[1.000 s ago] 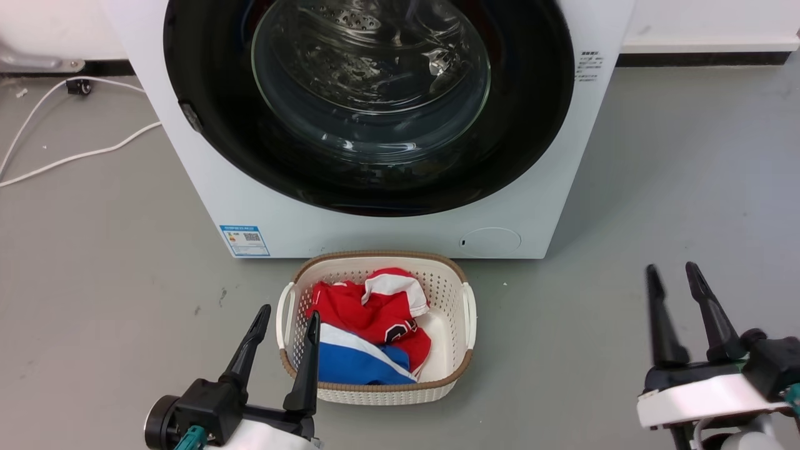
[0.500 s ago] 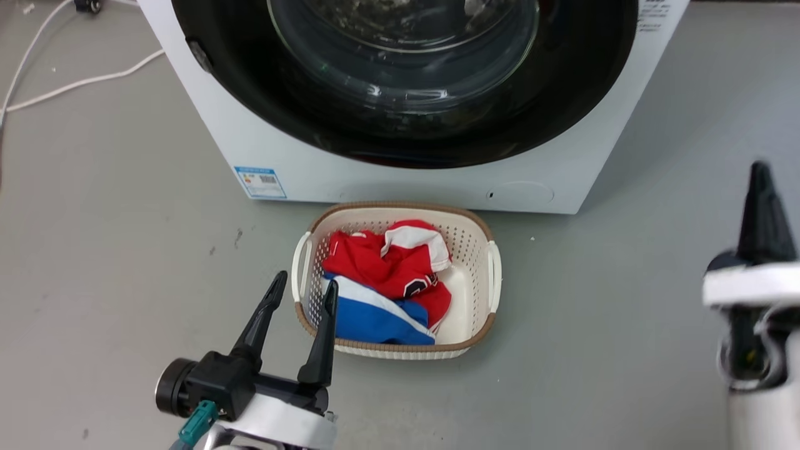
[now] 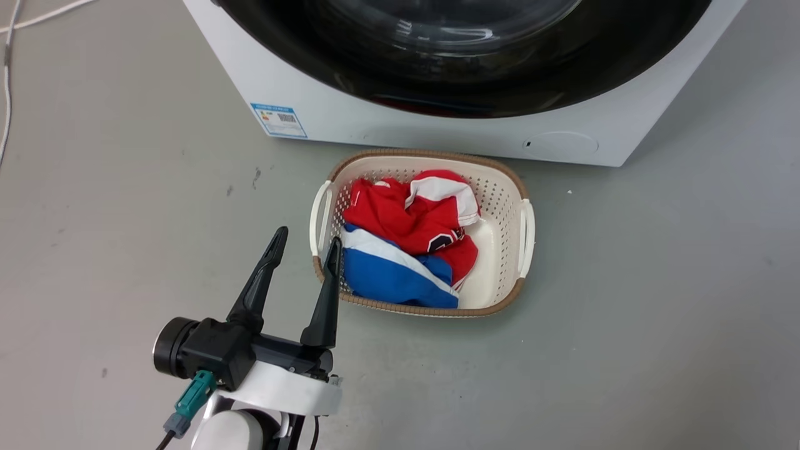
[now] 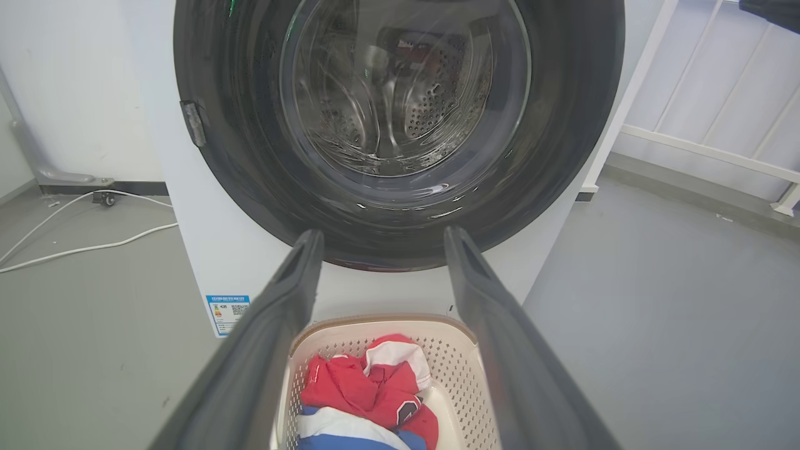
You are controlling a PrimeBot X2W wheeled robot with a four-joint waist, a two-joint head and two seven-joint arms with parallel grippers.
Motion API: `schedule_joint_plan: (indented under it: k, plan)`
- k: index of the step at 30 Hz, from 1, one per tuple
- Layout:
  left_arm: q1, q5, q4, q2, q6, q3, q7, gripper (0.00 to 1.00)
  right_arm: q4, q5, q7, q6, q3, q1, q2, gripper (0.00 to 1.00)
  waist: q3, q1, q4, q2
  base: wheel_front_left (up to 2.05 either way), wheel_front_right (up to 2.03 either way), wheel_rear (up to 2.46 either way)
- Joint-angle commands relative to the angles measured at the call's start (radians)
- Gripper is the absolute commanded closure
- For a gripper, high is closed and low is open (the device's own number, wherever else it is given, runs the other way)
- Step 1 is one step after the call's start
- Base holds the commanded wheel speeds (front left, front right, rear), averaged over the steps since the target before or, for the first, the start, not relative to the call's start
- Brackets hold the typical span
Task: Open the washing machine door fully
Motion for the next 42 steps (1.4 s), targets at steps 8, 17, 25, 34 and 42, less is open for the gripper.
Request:
schedule_joint_plan:
  k: [8, 17, 25, 34, 42]
  plan:
    - [-0.048, -0.008, -0.007, -0.001, -0.001, -0.020, -0.003, 0.00, 0.133, 0.011, 0.265, 0.000, 0.006, -0.238, -0.051, 1.00, 0.071, -0.0001, 0.041, 0.0000, 0.00, 0.00, 0.00]
    - [-0.074, -0.017, -0.007, -0.001, -0.001, -0.034, -0.003, 0.00, 0.221, -0.029, 0.433, 0.000, -0.011, -0.389, -0.059, 1.00, 0.113, -0.0001, 0.071, 0.0000, 0.00, 0.00, 0.00]
    - [-0.087, -0.020, -0.012, -0.001, -0.001, -0.039, -0.003, 0.00, 0.272, -0.080, 0.529, 0.000, -0.056, -0.461, -0.051, 1.00, 0.139, -0.0001, 0.086, 0.0000, 0.00, 0.00, 0.00]
    - [-0.098, -0.028, -0.020, -0.001, -0.001, -0.041, -0.003, 0.00, 0.287, -0.155, 0.617, 0.000, -0.125, -0.504, -0.008, 1.00, 0.175, -0.0001, 0.100, 0.0000, 0.00, 0.00, 0.00]
    - [-0.105, -0.036, -0.018, -0.001, 0.007, -0.045, -0.003, 0.00, 0.230, -0.180, 0.721, 0.000, -0.164, -0.486, 0.037, 1.00, 0.193, -0.0001, 0.107, 0.0000, 0.00, 0.00, 0.00]
